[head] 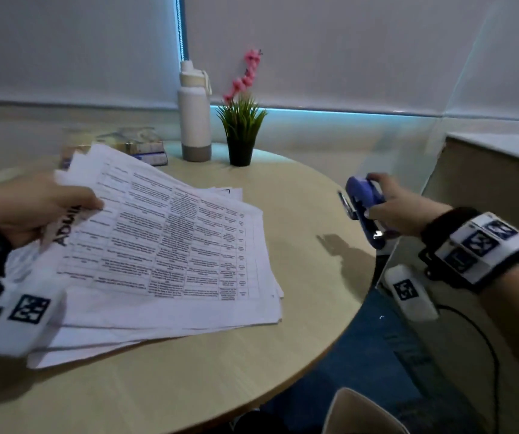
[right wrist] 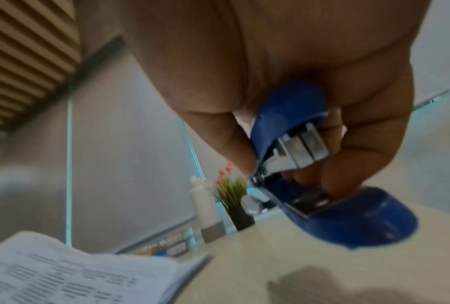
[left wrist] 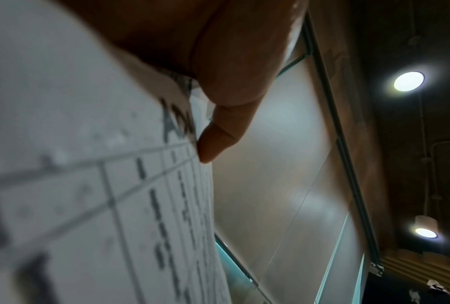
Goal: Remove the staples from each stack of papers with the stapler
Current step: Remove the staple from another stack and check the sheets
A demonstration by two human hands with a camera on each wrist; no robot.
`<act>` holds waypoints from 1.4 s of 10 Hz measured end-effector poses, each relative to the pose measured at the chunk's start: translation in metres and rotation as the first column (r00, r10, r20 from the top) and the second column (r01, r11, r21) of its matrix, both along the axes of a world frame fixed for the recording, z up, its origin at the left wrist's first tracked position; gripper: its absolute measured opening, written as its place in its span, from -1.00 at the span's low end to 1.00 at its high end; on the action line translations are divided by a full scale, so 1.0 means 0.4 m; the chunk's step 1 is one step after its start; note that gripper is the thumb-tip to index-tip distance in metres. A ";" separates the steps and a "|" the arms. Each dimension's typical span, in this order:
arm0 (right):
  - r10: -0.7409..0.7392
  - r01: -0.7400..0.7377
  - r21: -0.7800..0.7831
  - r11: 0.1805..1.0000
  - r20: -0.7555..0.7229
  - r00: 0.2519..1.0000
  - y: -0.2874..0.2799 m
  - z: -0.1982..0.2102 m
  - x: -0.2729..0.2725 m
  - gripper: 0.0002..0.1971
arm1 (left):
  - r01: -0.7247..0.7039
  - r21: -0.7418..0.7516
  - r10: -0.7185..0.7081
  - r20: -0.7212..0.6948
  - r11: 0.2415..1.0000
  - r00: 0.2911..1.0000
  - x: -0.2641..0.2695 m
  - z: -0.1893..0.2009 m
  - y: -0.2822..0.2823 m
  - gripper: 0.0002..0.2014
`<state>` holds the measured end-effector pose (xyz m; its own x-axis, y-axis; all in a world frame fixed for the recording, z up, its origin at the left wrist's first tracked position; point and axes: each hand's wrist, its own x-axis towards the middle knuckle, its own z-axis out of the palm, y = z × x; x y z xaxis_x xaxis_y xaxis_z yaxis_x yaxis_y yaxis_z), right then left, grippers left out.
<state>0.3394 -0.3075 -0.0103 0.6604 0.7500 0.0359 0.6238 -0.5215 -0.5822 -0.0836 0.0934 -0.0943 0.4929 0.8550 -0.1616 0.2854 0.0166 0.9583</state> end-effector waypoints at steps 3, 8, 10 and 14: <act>0.206 -0.052 -0.581 0.813 0.204 0.957 0.230 -0.051 0.004 -0.44 | 0.018 0.129 -0.027 0.070 0.991 0.997 0.072 0.189 -0.446 -0.58; 0.646 -0.664 0.005 0.748 -0.238 0.726 0.206 0.106 -0.240 -0.77 | 0.191 0.387 -0.248 0.104 0.902 0.963 0.183 0.308 -0.489 -0.57; 0.628 -0.539 0.363 0.760 -0.196 0.753 0.128 0.080 -0.214 -0.81 | 0.077 0.450 -0.185 0.202 0.890 0.962 0.161 0.300 -0.488 -0.78; 0.628 -0.185 0.812 0.553 -0.261 0.733 0.071 0.024 -0.338 -0.59 | -0.037 0.427 -0.203 0.503 0.903 0.840 0.166 0.292 -0.624 -0.45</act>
<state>0.2043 -0.2792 -0.0006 0.3689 0.8104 0.4552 0.1720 0.4218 -0.8902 -0.0171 -0.1561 0.0223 0.4700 0.7332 0.4914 -0.2791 -0.4048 0.8708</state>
